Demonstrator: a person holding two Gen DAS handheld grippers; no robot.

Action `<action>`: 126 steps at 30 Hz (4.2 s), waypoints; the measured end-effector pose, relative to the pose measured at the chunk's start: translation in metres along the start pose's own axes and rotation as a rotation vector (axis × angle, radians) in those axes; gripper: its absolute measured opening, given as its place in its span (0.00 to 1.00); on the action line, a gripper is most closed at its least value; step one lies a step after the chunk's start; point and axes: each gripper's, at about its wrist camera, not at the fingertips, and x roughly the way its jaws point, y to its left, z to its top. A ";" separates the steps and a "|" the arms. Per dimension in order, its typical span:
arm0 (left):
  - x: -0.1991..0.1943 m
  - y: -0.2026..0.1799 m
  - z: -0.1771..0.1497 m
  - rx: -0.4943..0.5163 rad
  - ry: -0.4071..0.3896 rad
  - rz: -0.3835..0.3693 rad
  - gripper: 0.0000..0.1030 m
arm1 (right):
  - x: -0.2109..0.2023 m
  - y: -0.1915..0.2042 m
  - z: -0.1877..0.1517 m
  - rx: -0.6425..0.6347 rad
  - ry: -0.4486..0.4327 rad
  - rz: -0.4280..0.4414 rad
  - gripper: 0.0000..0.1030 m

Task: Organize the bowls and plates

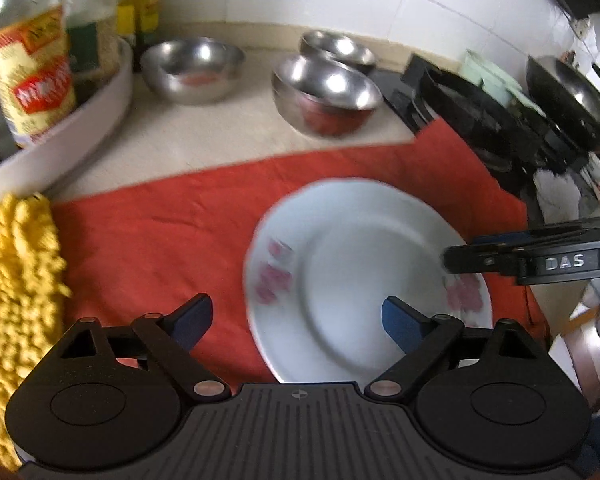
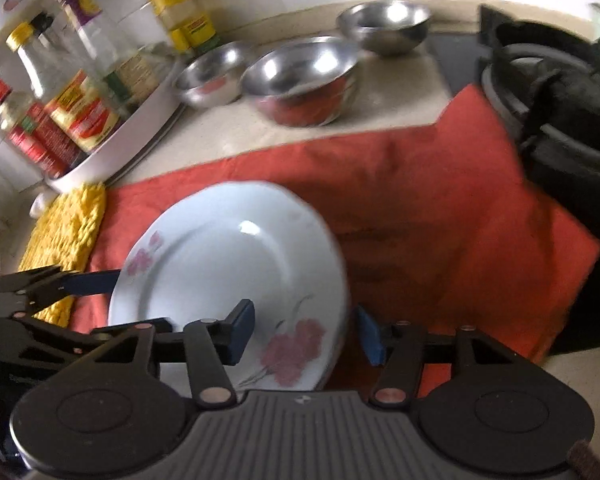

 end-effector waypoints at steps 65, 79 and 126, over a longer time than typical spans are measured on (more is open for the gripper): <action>0.071 0.000 0.152 -0.210 -0.035 0.096 0.73 | 0.065 -0.039 0.180 -0.216 0.061 0.131 0.19; 0.089 0.063 0.150 -0.776 -0.210 0.220 0.73 | 0.131 0.031 0.259 -0.428 -0.018 0.202 0.21; 0.055 -0.026 0.150 -0.435 -0.218 0.163 0.51 | 0.056 0.000 0.211 -0.271 0.034 0.196 0.12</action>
